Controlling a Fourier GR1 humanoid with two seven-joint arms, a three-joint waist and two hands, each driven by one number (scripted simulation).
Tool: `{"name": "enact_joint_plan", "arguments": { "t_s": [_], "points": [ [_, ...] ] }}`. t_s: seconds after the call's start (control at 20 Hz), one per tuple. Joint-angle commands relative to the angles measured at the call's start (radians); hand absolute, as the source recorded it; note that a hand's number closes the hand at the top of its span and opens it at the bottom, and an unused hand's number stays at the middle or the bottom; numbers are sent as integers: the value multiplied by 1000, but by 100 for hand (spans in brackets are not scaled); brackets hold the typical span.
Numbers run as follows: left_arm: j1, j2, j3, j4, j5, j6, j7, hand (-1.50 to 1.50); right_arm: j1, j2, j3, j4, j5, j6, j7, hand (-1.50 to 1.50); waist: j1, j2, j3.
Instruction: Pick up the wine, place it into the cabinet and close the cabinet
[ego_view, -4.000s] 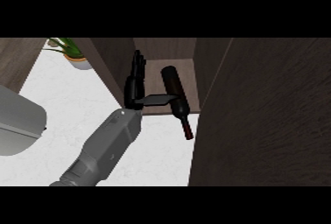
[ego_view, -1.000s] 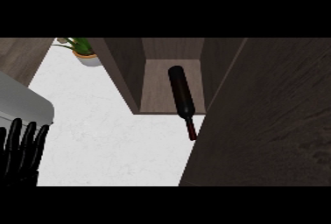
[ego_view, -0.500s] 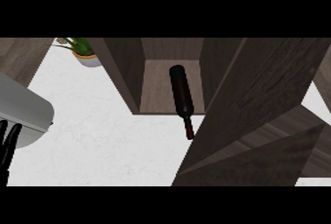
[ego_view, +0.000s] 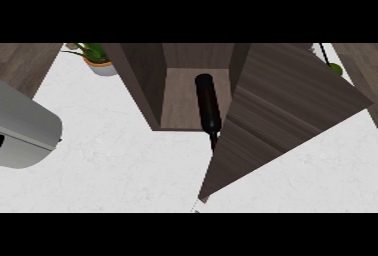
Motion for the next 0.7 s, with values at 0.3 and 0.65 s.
{"name": "enact_joint_plan", "arguments": {
  "t_s": [0.3, 0.65],
  "points": [
    [-66, -23, 4, 6, 31, -34, 56, -150, -329, 92, 107, 165, 60, -194, 40, 150, 14, 4, -1],
    [-86, -37, 3, 11, 22, -12, 90, -150, -485, 90, -3, 251, -84, -268, 54, 150, 34, 11, -1]
  ]
}}
